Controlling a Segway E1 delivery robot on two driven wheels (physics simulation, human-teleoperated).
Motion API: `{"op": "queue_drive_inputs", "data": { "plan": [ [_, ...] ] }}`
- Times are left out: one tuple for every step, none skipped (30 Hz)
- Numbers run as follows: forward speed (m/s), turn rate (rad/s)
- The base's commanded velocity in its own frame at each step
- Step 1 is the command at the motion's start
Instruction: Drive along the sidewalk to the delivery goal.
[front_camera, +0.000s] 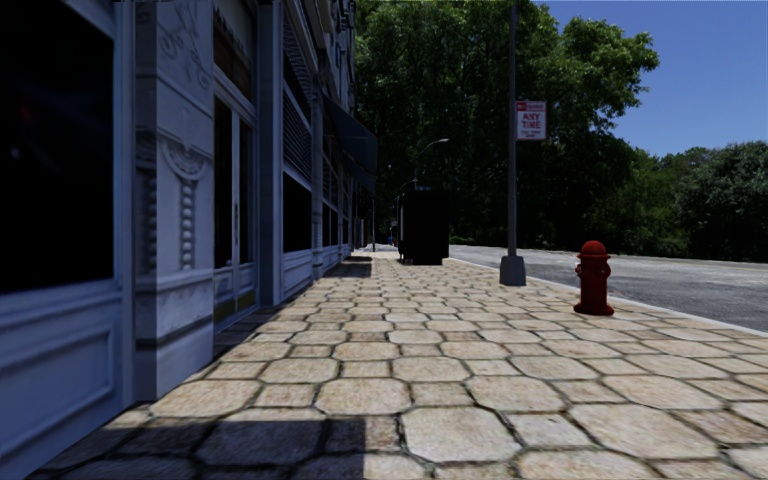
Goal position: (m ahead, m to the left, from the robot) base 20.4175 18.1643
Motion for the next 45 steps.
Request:
{"op": "queue_drive_inputs", "data": {
  "plan": [
    [2.0,0.25],
    [2.0,0.25],
    [2.0,0.29],
    [2.0,0.3],
    [2.0,0.3],
    [2.0,0.3],
    [2.0,0.27],
    [2.0,0.17],
    [2.0,0.0],
    [2.0,0.0],
    [2.0,0.0],
    [2.0,0.0],
    [2.0,0.0],
    [2.0,0.0],
    [2.0,0.0],
    [2.0,0.0],
    [2.0,0.0],
    [2.0,0.0],
    [2.0,0.0],
    [2.0,0.0],
    [2.0,0.0],
    [2.0,0.0],
    [2.0,0.0],
    [2.0,0.0],
    [2.0,0.0],
    [2.0,0.0],
    [2.0,0.0],
    [2.0,0.0],
    [2.0,0.0],
    [2.0,0.0],
    [2.0,0.0],
    [2.0,0.0],
    [2.0,0.0],
    [2.0,0.0],
    [2.0,0.0],
    [2.0,0.0],
    [2.0,0.0],
    [2.0,0.0],
    [2.0,0.0],
    [2.0,0.0],
    [2.0,0.0],
    [2.0,0.0],
    [2.0,0.0],
    [2.0,0.0],
    [2.0,0.0]
  ]
}}
